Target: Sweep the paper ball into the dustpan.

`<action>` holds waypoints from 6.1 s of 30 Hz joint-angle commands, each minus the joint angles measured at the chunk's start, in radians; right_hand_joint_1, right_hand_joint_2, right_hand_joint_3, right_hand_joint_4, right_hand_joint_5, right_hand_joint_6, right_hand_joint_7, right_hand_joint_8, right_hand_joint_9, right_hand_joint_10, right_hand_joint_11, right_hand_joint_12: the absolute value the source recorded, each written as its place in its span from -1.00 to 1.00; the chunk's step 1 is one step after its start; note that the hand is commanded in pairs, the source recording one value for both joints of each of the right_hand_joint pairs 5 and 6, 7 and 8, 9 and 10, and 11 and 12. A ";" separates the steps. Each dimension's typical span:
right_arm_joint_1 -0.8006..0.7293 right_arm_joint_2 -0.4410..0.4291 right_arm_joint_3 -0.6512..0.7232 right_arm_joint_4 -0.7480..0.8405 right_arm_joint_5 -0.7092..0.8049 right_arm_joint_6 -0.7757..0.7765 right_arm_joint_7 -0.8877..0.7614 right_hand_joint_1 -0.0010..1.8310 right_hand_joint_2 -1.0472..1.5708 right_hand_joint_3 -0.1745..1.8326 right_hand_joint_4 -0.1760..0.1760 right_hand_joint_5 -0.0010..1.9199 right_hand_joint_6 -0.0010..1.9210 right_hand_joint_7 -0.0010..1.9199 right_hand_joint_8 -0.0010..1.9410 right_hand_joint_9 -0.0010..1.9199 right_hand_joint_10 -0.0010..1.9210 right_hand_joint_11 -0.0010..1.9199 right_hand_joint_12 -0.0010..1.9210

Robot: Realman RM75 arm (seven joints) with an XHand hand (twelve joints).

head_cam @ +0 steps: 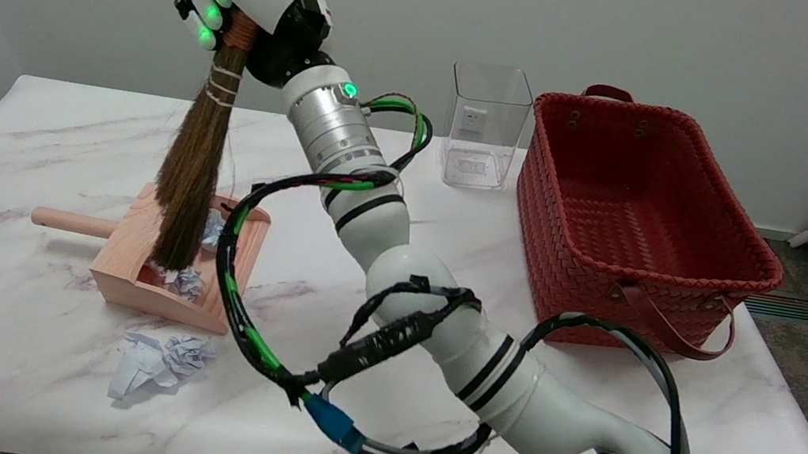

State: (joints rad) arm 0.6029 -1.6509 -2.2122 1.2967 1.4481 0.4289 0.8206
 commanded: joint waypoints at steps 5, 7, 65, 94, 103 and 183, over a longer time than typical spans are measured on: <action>-0.266 -0.074 -0.132 0.210 0.006 0.006 -0.009 -0.14 0.81 0.44 0.00 1.00 1.00 1.00 0.98 1.00 1.00 0.96 0.96; -0.298 -0.080 -0.137 0.192 0.006 0.010 -0.005 -0.15 0.81 0.43 0.00 1.00 1.00 1.00 0.98 1.00 1.00 0.96 0.96; -0.374 0.186 -0.097 0.005 -0.067 0.004 0.498 -0.15 0.78 0.21 0.00 1.00 1.00 1.00 0.98 1.00 1.00 0.87 0.87; -0.420 0.356 -0.012 0.144 -0.102 0.153 0.490 -0.24 0.97 0.16 0.00 1.00 1.00 1.00 0.98 1.00 1.00 0.93 0.93; -0.438 0.420 0.087 0.186 -0.100 0.149 0.450 -0.24 0.99 0.17 0.00 1.00 1.00 1.00 0.98 1.00 1.00 0.92 0.92; -0.354 -0.021 -0.091 0.071 -0.162 0.215 -0.981 0.00 0.93 0.52 0.00 1.00 1.00 1.00 0.98 1.00 1.00 0.84 0.84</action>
State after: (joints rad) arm 0.2690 -1.5608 -2.2612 1.4934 1.2952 0.6017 -0.0194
